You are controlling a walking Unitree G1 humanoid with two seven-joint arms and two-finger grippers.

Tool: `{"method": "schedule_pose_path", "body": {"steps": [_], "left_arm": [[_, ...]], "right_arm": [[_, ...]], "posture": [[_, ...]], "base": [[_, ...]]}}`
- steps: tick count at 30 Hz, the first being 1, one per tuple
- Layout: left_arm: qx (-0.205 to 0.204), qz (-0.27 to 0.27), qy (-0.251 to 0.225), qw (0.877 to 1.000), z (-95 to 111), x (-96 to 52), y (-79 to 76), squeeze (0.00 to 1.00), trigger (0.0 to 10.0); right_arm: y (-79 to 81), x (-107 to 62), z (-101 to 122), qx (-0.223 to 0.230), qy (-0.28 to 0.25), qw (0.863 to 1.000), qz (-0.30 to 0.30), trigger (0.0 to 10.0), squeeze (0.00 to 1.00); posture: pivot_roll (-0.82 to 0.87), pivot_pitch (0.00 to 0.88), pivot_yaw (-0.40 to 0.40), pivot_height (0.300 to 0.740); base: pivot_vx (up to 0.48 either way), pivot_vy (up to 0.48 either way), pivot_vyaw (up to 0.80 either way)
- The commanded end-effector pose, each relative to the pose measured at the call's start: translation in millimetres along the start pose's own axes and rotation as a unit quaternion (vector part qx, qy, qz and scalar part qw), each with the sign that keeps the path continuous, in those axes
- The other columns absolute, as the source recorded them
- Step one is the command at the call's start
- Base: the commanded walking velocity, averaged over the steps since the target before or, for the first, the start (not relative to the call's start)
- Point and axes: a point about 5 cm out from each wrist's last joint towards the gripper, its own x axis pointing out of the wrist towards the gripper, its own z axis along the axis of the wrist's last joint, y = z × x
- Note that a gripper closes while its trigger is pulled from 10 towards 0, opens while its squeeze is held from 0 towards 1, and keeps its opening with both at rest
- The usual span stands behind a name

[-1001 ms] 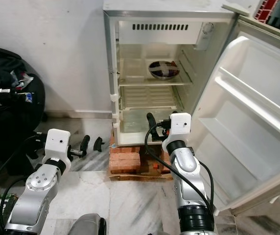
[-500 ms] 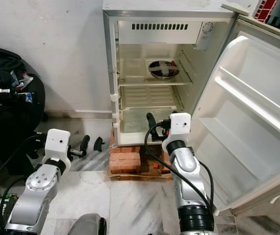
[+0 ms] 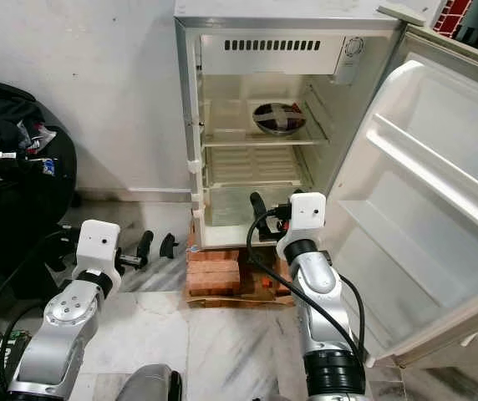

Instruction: Restocking fridge

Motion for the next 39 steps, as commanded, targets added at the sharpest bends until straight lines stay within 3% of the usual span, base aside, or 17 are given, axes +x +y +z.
{"method": "schedule_pose_path", "body": {"steps": [1, 22, 23, 24, 27, 39], "left_arm": [[0.003, 0.006, -0.003, 1.000, 1.4, -0.1, 1.7, 0.00, 10.0], [0.003, 0.006, -0.003, 1.000, 1.4, -0.1, 1.7, 0.00, 10.0], [0.002, 0.007, -0.004, 1.000, 1.3, 0.0, 1.8, 0.00, 10.0], [-0.014, -0.016, -0.011, 1.000, 7.5, 8.5, -6.2, 0.00, 10.0], [-0.036, -0.050, -0.016, 0.998, 16.8, 20.7, -19.4, 0.00, 10.0], [-0.037, -0.049, -0.018, 0.998, 14.9, 18.7, -19.7, 0.00, 10.0]], "right_arm": [[-1.3, 0.9, 1.5, -0.005, 0.001, 1.000, 0.000, 10.0, 0.00], [-1.3, 0.9, 1.5, -0.005, 0.001, 1.000, 0.000, 10.0, 0.00], [-0.9, 1.4, 1.8, -0.003, 0.001, 1.000, -0.001, 10.0, 0.00], [1.1, 8.6, -0.2, 0.008, 0.003, 1.000, 0.000, 10.0, 0.00], [4.6, 19.3, -1.4, 0.019, 0.003, 1.000, 0.006, 10.0, 0.00], [4.1, 22.8, -0.1, 0.019, -0.002, 1.000, 0.009, 10.0, 0.00]], "posture": [[0.16, 0.025, -0.033, 0.740], [0.16, 0.025, -0.033, 0.740], [0.00, 0.000, 0.000, 0.740], [0.13, 0.010, -0.054, 0.740], [0.13, 0.020, -0.058, 0.740], [0.14, 0.043, -0.066, 0.740]], "base": [[0.000, 0.000, 0.00], [0.000, 0.000, 0.00], [0.000, 0.000, 0.00], [0.000, 0.000, 0.00], [-0.085, 0.000, 0.00], [-0.320, -0.065, 0.00]]}}
